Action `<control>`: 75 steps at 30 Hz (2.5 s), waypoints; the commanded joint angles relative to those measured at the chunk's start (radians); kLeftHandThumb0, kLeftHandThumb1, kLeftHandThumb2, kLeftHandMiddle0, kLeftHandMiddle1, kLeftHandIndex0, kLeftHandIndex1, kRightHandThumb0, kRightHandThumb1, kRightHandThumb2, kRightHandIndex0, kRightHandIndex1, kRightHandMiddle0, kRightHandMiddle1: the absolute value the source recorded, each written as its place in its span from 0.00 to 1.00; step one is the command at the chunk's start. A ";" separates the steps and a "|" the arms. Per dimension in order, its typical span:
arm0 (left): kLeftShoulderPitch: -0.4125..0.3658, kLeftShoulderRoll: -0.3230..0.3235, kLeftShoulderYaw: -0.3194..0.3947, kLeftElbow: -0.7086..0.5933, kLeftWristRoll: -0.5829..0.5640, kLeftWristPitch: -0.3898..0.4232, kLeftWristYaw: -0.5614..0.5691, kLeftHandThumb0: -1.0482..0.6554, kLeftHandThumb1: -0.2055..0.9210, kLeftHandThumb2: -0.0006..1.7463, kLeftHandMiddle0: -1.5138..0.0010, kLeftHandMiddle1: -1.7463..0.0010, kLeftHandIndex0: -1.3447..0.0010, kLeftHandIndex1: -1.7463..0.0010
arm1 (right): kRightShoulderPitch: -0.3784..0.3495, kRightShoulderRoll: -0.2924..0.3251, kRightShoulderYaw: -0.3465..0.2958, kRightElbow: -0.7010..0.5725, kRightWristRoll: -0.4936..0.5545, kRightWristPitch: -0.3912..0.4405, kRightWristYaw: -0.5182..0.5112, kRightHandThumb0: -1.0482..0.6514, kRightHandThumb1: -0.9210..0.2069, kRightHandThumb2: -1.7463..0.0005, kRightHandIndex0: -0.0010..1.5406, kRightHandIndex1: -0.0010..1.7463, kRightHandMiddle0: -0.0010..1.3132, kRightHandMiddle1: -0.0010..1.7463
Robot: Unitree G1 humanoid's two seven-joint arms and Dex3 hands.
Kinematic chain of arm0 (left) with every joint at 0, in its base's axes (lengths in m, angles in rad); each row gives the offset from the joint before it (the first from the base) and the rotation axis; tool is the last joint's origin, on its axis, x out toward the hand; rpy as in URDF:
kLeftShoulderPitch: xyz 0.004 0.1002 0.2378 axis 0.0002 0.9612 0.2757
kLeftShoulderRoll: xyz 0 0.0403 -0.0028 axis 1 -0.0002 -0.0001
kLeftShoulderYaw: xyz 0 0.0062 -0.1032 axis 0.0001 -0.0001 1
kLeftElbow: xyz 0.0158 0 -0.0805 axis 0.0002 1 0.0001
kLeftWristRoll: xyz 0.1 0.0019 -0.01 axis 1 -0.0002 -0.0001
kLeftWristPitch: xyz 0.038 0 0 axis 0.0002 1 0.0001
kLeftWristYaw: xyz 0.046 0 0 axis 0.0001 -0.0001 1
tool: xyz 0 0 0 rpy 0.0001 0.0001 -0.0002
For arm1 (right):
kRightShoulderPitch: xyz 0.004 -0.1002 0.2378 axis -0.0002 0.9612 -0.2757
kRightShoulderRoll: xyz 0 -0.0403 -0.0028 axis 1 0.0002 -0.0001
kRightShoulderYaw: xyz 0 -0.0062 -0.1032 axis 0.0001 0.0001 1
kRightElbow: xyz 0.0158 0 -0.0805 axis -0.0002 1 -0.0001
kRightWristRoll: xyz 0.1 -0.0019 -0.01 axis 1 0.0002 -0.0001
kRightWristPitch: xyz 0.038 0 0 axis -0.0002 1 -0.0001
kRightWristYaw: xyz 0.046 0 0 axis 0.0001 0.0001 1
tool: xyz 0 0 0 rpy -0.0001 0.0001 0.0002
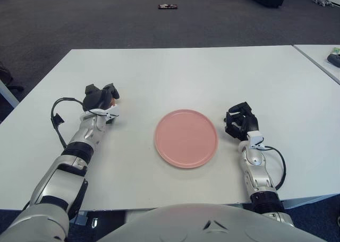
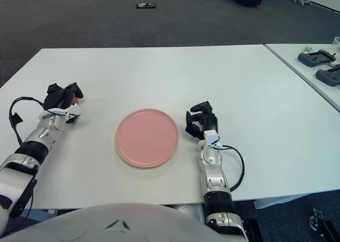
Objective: Put the apple into the plate.
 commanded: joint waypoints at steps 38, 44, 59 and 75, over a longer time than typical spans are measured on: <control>0.109 -0.267 0.570 -0.175 -1.087 -0.128 -0.735 0.61 0.09 0.98 0.34 0.13 0.47 0.00 | 0.005 -0.014 -0.016 0.024 -0.002 0.008 0.000 0.39 0.27 0.45 0.36 0.81 0.29 1.00; 0.100 -0.310 0.669 -0.217 -1.317 0.061 -0.903 0.61 0.16 0.89 0.33 0.27 0.47 0.00 | 0.003 -0.015 -0.017 0.026 -0.001 0.013 0.001 0.38 0.28 0.44 0.37 0.82 0.30 1.00; 0.103 -0.357 0.738 -0.337 -1.416 0.279 -0.900 0.61 0.37 0.77 0.48 0.16 0.64 0.00 | 0.001 -0.016 -0.016 0.027 -0.001 0.009 0.004 0.38 0.30 0.43 0.37 0.82 0.31 1.00; 0.128 -0.439 0.642 -0.498 -1.356 0.232 -1.044 0.61 0.37 0.82 0.51 0.04 0.68 0.00 | 0.004 -0.014 -0.014 0.021 0.001 0.017 0.007 0.38 0.30 0.43 0.37 0.82 0.31 1.00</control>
